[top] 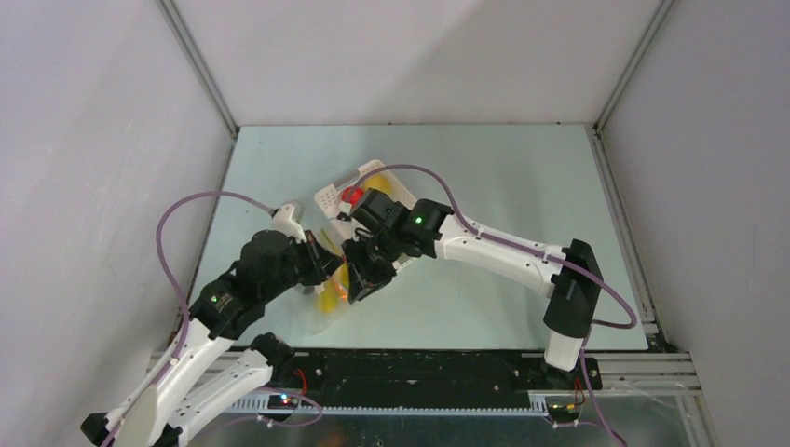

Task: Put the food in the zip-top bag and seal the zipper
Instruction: Place the fake fruit in the zipper food storage bag.

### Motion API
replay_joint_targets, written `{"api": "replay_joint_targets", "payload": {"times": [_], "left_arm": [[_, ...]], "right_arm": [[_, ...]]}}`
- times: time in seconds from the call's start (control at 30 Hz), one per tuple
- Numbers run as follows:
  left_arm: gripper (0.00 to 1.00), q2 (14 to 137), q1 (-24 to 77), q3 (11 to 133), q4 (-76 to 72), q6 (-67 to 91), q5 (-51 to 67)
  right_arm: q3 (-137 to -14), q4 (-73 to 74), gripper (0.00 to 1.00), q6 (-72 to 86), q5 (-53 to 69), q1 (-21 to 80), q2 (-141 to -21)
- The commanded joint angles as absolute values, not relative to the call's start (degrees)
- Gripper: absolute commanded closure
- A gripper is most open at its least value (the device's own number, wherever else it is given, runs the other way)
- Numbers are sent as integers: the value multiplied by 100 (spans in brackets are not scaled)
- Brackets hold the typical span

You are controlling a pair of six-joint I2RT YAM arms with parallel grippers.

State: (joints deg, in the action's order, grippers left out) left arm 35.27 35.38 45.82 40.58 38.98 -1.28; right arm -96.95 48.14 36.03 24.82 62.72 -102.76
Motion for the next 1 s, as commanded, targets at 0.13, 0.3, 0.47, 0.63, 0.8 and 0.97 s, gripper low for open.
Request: {"api": "replay_joint_targets", "payload": {"times": [0.13,0.3,0.47,0.63,0.8,0.97], "left_arm": [[100,3506,3673,4627,3816,4023,-159],[100,3401,3673,4675,3966,4100,-434],[100,3280,3674,4757,4146,4106,-520],[100,3177,3670,4782,4191,4063,-484],[100,3176,3666,4857,4333,4054,-596],[100,3145,3672,5039,4641,4178,-985]], "right_arm": [[-10018,4686,47,3538,2366,6489,-10209],[-9711,4601,35,3524,1987,6390,-9892],[-9074,4127,34,3693,1591,6227,-9302],[-8628,3855,35,3757,1022,6084,-8751],[-8417,3733,35,3616,720,5912,-8433],[-8236,3847,31,3514,97,5489,-8289]]}}
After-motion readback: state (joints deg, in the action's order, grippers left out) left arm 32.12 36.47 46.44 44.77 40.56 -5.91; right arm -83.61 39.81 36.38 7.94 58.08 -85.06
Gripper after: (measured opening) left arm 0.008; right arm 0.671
